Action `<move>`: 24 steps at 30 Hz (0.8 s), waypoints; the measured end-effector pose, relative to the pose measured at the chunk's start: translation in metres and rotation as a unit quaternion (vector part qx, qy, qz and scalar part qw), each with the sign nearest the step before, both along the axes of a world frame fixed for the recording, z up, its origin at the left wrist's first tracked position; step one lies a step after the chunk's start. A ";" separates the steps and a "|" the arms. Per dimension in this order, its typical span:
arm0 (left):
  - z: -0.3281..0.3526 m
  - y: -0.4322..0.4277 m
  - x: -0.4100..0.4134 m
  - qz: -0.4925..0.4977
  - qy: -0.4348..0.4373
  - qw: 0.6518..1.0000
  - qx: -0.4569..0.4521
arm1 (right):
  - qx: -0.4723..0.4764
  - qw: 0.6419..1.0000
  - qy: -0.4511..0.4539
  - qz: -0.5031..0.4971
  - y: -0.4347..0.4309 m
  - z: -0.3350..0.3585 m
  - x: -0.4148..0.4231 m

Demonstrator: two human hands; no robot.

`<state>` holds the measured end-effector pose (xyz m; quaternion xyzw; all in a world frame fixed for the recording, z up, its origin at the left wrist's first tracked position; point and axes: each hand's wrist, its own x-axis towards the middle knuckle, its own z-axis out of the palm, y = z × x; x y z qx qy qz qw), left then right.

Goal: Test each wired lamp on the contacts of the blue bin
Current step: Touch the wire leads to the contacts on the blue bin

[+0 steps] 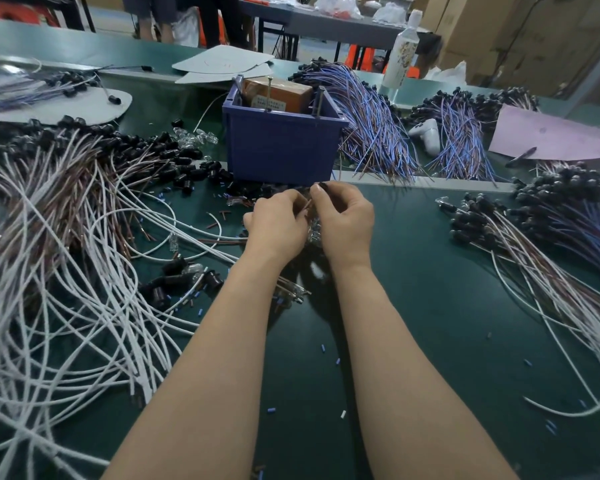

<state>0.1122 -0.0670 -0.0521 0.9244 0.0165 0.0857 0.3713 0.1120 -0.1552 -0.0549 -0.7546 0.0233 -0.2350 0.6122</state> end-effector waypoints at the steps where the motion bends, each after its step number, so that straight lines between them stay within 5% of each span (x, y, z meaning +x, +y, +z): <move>1: 0.000 0.000 0.000 0.003 0.000 1.000 0.007 | 0.001 1.000 -0.005 -0.002 0.000 0.000 0.000; 10: -0.002 0.001 -0.005 0.023 -0.059 0.996 -0.057 | -0.013 0.999 0.015 0.041 -0.002 -0.003 0.001; 14: -0.001 0.002 -0.003 0.035 -0.080 0.996 -0.005 | -0.013 0.999 0.016 0.046 0.000 -0.002 0.001; 24: 0.001 -0.004 -0.007 0.027 -0.110 0.988 -0.105 | -0.058 0.997 -0.051 -0.006 0.005 -0.001 -0.001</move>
